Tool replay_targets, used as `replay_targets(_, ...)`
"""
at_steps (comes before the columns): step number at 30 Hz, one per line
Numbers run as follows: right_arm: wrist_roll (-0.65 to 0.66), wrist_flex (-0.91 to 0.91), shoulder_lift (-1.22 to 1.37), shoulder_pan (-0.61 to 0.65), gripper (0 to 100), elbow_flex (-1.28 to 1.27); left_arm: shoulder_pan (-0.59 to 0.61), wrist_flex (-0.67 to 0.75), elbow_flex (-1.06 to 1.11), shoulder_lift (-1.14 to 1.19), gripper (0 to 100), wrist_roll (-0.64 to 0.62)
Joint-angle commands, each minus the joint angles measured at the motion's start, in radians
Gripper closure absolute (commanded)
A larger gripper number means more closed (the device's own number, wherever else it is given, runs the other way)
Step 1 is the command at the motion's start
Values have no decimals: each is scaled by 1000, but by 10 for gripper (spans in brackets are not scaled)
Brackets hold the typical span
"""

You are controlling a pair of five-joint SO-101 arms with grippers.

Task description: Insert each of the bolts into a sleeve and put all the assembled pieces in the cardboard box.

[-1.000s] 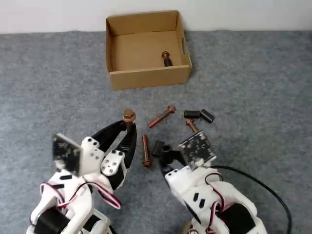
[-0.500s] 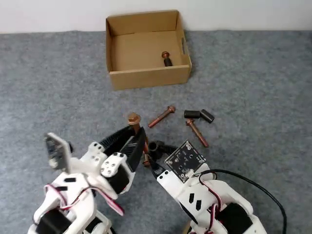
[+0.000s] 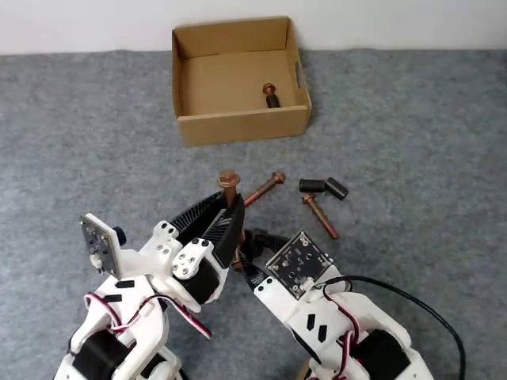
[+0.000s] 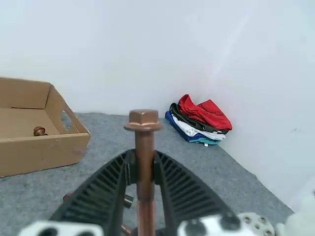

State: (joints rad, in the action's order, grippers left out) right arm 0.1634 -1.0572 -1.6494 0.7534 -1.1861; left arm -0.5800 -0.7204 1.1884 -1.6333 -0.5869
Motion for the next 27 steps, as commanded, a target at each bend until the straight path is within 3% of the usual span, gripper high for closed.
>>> replay_targets(1,8,15,2,5,991,6,-6,38,-8,-11,995,-8)
replay_targets(15,9,19,2,51,991,6,-6,107,116,-12,995,-9)
replay_targets(27,3,19,-4,47,991,6,-61,-301,-82,-12,995,0)
